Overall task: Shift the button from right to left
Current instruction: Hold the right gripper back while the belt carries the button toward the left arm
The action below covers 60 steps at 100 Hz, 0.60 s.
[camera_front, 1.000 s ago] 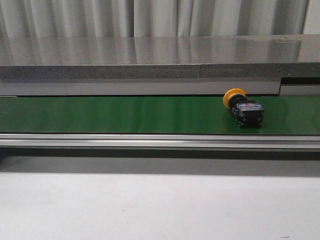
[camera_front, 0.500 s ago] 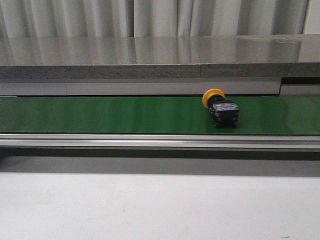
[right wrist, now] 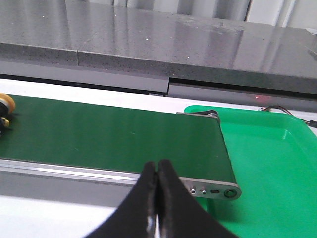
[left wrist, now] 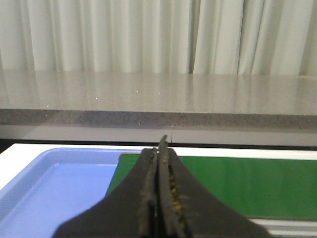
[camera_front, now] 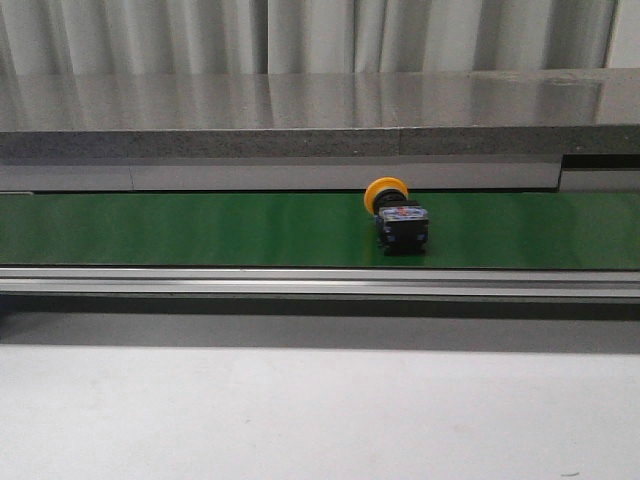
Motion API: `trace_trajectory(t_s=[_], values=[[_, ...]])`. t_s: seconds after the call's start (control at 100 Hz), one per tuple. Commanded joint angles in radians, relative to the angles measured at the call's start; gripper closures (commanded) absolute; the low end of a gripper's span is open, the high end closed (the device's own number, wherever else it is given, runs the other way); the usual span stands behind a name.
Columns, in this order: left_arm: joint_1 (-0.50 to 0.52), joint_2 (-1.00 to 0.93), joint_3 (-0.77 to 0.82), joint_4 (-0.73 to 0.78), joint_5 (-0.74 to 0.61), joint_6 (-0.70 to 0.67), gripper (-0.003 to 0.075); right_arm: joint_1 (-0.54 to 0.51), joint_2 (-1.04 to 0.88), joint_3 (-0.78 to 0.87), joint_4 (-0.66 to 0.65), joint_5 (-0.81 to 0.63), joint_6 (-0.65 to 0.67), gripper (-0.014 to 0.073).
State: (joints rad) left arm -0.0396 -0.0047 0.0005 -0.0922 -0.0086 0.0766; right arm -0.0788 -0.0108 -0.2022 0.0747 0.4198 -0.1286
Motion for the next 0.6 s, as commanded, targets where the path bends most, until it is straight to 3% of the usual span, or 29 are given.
trace_trajectory(t_s=[0.0, 0.16, 0.59], values=[[0.002, -0.033, 0.043, -0.005, -0.137, -0.01, 0.0741, 0.001, -0.014, -0.024, -0.009, -0.086, -0.008, 0.0655], [0.002, -0.029, -0.032, -0.049, -0.133, -0.01, 0.0741, 0.001, -0.014, -0.024, -0.009, -0.086, -0.008, 0.0655], [0.002, 0.285, -0.449, -0.046, 0.262, -0.01, 0.0741, 0.001, -0.014, -0.024, -0.009, -0.086, -0.008, 0.0655]])
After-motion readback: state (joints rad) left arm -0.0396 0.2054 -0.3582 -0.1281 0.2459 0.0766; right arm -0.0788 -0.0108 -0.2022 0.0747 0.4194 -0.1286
